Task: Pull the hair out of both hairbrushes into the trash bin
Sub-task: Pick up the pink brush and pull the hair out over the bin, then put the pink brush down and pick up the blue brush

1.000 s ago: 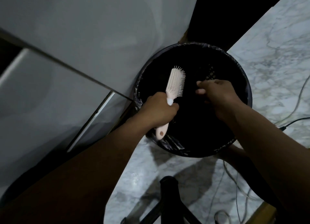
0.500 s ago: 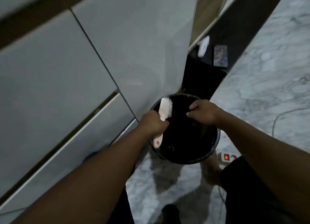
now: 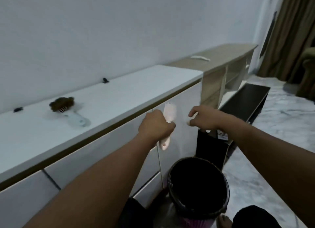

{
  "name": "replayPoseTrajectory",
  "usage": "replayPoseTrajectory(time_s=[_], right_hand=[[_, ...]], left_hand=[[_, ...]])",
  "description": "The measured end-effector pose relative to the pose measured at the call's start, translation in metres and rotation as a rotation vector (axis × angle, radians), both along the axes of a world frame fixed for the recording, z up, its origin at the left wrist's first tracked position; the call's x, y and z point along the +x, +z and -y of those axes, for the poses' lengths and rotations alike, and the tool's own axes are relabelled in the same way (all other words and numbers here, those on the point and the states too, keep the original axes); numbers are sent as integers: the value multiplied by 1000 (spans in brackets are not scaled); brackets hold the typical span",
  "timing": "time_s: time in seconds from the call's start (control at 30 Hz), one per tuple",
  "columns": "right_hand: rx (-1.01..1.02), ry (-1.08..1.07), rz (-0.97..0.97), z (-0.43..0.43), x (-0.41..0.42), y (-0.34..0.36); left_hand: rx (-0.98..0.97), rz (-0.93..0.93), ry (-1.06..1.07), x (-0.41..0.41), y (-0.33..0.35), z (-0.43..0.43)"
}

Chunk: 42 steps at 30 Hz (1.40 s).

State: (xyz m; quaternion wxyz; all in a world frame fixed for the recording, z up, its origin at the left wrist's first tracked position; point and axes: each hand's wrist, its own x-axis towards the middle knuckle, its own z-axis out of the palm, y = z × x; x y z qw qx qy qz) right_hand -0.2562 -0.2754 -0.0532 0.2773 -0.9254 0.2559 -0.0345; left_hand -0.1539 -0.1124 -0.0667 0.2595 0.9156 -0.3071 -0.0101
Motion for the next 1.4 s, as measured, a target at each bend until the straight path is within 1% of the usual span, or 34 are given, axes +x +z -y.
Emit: replayPoseTrajectory(time_s=[0.13, 0.23, 0.43, 0.57, 0.8, 0.93, 1.03, 1.2, 1.4], right_hand=[[-95, 51, 23, -28, 4, 44], [-123, 94, 40, -45, 14, 71], [-191, 177, 45, -71, 56, 104], [-178, 229, 26, -89, 98, 118], [-176, 310, -9, -104, 187, 111], [-182, 333, -30, -102, 225, 100], [-185, 349, -52, -100, 248, 92], [-178, 374, -71, -103, 272, 78], [-175, 392, -70, -109, 275, 72]], left_hand=[[-15, 118, 78, 3, 46, -43], [-14, 169, 168, 12, 70, -70], [2, 186, 295, 51, 92, -107], [31, 166, 341, 87, 97, -121], [119, 149, 390, 149, 87, -125], [173, 174, 375, 175, 81, -118], [218, 159, 366, 190, 77, -113], [213, 133, 356, 207, 65, -111], [195, 160, 360, 208, 71, -116]])
